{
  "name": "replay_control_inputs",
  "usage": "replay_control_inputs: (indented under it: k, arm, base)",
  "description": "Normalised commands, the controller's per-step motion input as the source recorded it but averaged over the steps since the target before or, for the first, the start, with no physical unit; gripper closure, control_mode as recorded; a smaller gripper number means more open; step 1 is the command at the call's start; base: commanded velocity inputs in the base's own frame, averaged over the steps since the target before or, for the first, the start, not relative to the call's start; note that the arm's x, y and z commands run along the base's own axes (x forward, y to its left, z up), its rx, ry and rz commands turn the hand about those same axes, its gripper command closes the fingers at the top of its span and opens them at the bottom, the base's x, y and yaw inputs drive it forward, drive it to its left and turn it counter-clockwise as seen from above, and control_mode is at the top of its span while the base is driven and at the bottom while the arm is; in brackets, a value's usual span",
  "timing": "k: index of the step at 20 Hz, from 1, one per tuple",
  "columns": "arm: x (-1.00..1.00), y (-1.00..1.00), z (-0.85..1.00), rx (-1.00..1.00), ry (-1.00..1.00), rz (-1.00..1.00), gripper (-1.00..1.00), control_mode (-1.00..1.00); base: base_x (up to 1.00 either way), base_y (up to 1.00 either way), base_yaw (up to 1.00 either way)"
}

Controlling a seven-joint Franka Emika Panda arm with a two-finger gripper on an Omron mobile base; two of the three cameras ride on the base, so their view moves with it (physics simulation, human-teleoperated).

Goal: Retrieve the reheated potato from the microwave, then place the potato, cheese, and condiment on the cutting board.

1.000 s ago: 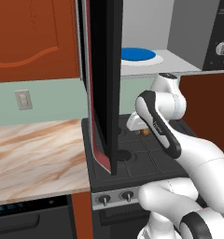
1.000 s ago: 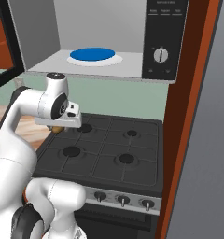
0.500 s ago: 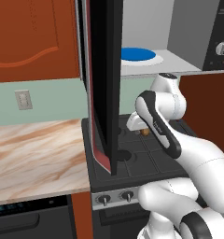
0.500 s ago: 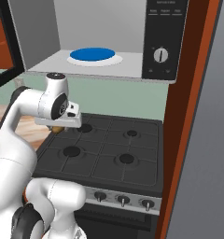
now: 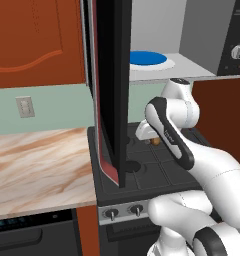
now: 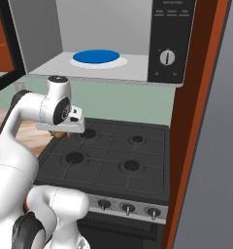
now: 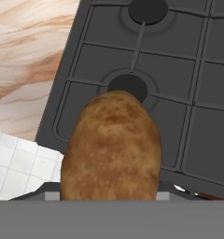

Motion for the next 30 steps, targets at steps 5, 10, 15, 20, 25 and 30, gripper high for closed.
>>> replay_control_inputs:
  k: [5, 10, 15, 20, 25, 30]
  arm:
    - [0.00, 0.00, 0.00, 0.00, 0.00, 0.00, 1.00, -1.00]
    - [0.00, 0.00, 0.00, 0.00, 0.00, 0.00, 1.00, 1.00]
    - [0.00, 0.00, 0.00, 0.00, 0.00, 0.00, 1.00, 1.00]
    - [0.00, 0.00, 0.00, 0.00, 0.00, 0.00, 1.00, 1.00]
    - [0.00, 0.00, 0.00, 0.00, 0.00, 0.00, 1.00, 1.00]
    - [0.00, 0.00, 0.00, 0.00, 0.00, 0.00, 1.00, 1.00]
  base:
    - [0.00, 0.00, 0.00]
    - [0.00, 0.00, 0.00]
    - [0.00, 0.00, 0.00]
    - [0.00, 0.00, 0.00]
    - [0.00, 0.00, 0.00]
    - [0.00, 0.00, 0.00]
